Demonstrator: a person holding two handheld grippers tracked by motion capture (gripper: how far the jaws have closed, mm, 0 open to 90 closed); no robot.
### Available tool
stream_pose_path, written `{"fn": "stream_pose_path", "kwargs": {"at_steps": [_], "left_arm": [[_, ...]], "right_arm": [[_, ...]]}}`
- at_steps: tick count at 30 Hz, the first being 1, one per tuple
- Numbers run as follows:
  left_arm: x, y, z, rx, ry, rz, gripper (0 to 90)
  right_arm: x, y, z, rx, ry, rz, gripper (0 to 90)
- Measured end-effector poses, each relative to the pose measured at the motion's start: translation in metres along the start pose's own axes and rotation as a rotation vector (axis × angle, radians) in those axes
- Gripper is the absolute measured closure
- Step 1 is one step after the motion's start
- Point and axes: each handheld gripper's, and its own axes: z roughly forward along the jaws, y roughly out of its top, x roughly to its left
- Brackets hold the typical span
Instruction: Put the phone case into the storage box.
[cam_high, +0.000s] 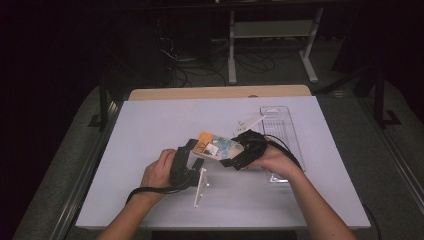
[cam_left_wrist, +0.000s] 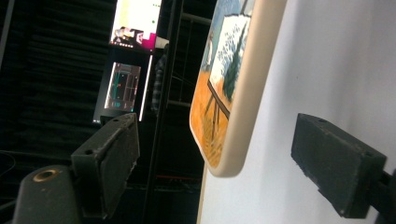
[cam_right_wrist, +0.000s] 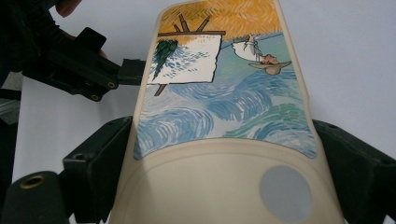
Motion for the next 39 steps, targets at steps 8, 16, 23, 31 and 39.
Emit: {"fn": "stream_pose_path", "kwargs": {"at_steps": [8, 16, 23, 31, 39], "left_arm": [[-0.003, 0.004, 0.000, -0.024, 0.013, 0.038, 27.7], [-0.003, 0.007, 0.000, -0.036, 0.031, 0.063, 35.7], [-0.006, 0.010, 0.000, -0.039, 0.038, 0.071, 38.2], [-0.006, 0.012, 0.000, -0.045, 0.050, 0.087, 43.2], [-0.008, 0.014, 0.000, -0.036, 0.047, 0.141, 50.2]], "right_arm": [[0.002, 0.001, 0.003, -0.003, 0.009, -0.007, 10.3], [0.004, 0.002, 0.005, -0.006, 0.007, -0.007, 10.3], [0.005, 0.003, 0.007, -0.002, 0.009, -0.007, 10.3], [0.006, 0.004, 0.008, -0.007, 0.014, 0.000, 10.3], [0.007, 0.004, 0.009, -0.007, 0.020, -0.004, 10.3]]}}
